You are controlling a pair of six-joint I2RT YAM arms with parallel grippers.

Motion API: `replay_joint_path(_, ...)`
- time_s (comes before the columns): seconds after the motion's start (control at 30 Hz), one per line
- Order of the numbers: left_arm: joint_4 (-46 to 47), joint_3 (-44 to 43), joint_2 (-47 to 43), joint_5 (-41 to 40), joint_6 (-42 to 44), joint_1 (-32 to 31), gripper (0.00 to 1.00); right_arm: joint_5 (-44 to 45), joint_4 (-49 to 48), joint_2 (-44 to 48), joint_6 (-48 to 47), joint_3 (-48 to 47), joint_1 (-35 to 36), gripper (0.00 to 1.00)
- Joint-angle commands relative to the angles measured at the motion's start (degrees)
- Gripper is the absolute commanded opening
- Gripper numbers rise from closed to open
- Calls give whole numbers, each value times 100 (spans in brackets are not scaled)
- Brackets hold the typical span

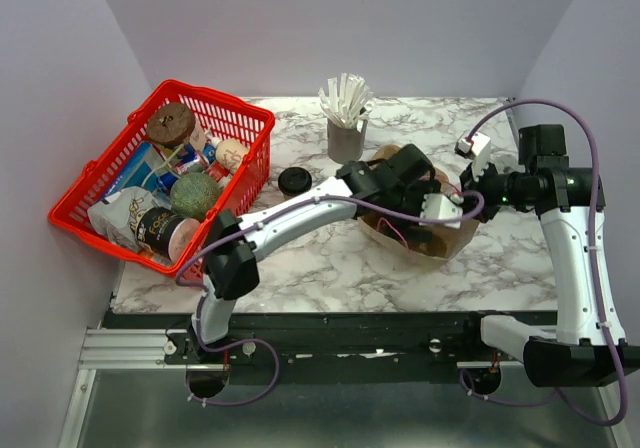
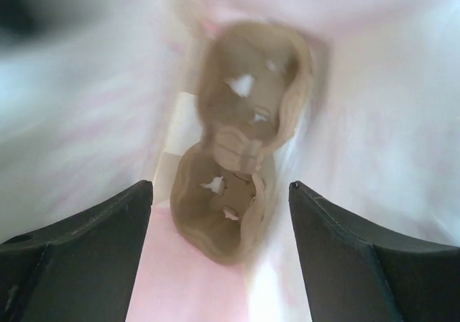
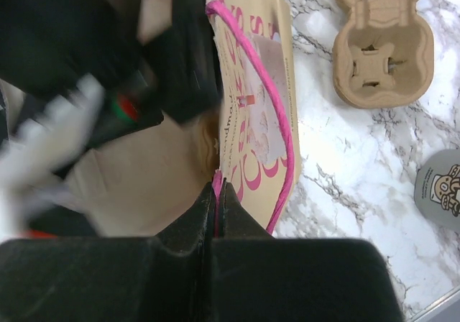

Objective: Pack the takeout coffee

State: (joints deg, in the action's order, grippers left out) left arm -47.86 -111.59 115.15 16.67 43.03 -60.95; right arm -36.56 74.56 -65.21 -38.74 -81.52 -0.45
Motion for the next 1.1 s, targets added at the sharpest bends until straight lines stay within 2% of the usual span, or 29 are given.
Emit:
replay_joint_path(0.0, 1539, 627, -1307, 1512, -1506, 303, 85, 227, 165, -45, 288, -145, 36, 0)
replay_joint_path(0.07, 2512, 1424, -1714, 1594, -1876, 303, 89, 333, 67, -18, 349, -137, 27, 1)
replay_joint_path(0.17, 3446, 2147, -2347, 1507, -2209, 303, 89, 395, 5, 26, 376, -171, 36, 1)
replay_joint_path(0.27, 3686, 2413, -2752, 1173, -2351, 346, 89, 351, 49, 131, 341, -259, 27, 1)
replay_joint_path(0.33, 3635, 2501, -3007, 1268, -2448, 531, 89, 316, 93, 236, 271, -303, 27, 1)
replay_joint_path(0.43, 3126, 2607, -3314, 1874, -2387, 811, 87, 316, 85, 385, 262, -242, 194, 1)
replay_joint_path(0.5, 2451, 2808, -3664, 2401, -1968, 865, 85, 377, 93, 456, 253, -163, 308, 0)
replay_joint_path(0.53, 2291, 2949, -3815, 2438, -1321, 857, 85, 403, 93, 483, 244, -85, 352, 1)
replay_joint_path(0.6, 2334, 3485, -4122, 2289, -1148, 830, 88, 456, 50, 570, 244, 21, 475, 1)
replay_joint_path(0.63, 2238, 3573, -4124, 2280, -843, 830, 89, 474, 32, 588, 253, 65, 519, 1)
replay_joint_path(0.77, 1597, 3408, -3659, 2411, -507, 821, 87, 509, -74, 615, 341, 215, 730, 1)
replay_joint_path(0.93, 1648, 3714, -3543, 2815, -322, 742, 82, 649, -30, 641, 367, 189, 932, 1)
replay_joint_path(1.07, 1920, 4433, -3894, 2833, 91, 593, 81, 755, -100, 720, 569, 215, 1099, 1)
